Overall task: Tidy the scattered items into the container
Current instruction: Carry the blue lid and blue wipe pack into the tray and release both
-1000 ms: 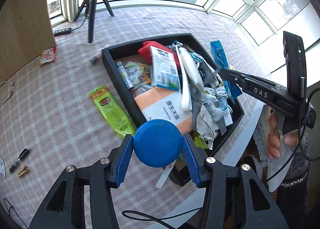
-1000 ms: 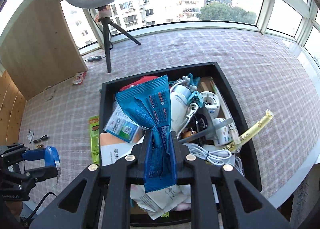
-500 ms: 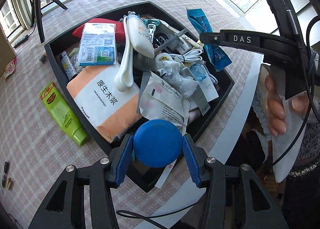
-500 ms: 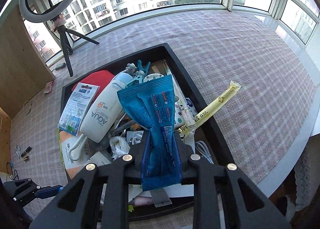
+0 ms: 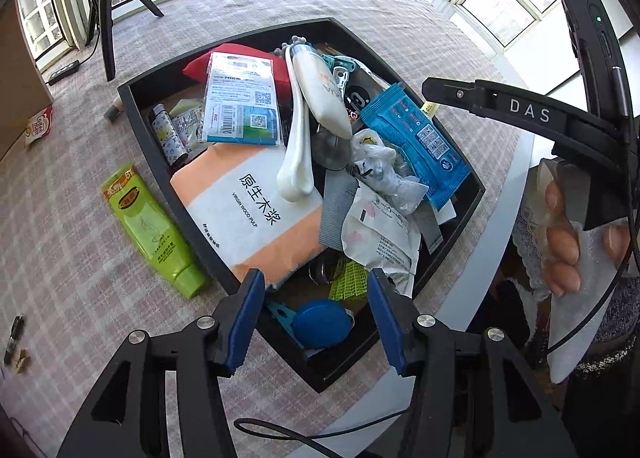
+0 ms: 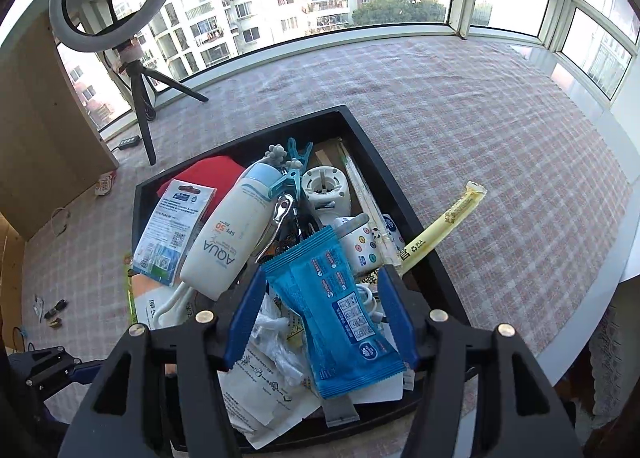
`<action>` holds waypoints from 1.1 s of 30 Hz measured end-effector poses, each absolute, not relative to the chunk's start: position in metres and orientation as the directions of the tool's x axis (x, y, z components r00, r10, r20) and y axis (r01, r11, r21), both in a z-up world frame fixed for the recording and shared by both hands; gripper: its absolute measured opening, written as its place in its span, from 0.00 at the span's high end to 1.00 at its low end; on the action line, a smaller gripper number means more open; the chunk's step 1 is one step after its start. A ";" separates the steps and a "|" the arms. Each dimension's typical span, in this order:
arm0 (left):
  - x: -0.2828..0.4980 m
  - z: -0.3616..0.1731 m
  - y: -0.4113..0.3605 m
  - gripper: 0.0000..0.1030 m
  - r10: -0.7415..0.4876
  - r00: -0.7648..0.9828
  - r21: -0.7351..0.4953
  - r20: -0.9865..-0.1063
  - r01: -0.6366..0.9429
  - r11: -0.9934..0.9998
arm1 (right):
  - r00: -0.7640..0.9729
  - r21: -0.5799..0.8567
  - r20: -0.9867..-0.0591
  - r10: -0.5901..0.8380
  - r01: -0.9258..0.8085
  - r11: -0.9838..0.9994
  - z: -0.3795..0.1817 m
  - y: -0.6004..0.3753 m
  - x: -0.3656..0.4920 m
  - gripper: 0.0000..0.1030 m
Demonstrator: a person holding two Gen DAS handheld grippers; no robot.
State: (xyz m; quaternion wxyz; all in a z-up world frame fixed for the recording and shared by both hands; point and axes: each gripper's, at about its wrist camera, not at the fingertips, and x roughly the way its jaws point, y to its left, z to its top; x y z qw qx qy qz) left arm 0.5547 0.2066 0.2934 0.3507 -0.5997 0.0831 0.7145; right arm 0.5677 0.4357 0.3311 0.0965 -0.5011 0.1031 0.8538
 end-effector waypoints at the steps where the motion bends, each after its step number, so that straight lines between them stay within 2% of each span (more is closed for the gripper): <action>1: 0.553 0.294 0.205 0.51 0.400 -0.038 -0.300 -0.916 -0.599 -0.743 | -0.480 0.077 -0.875 0.061 -0.262 -0.962 0.332 0.433 0.567 0.44; 16: 0.525 0.293 0.129 0.52 0.384 -0.113 -0.291 -0.917 -0.471 -0.833 | -0.522 0.074 -0.853 0.005 -0.130 -0.989 0.349 0.378 0.546 0.44; 27: 0.501 0.279 0.016 0.52 0.303 -0.197 -0.250 -0.932 -0.255 -0.934 | -0.531 0.110 -0.841 -0.107 0.026 -0.994 0.359 0.311 0.510 0.44; 33: 0.498 0.271 -0.053 0.52 0.258 -0.235 -0.241 -0.937 -0.098 -0.965 | -0.536 0.114 -0.823 -0.190 0.172 -0.978 0.362 0.261 0.491 0.44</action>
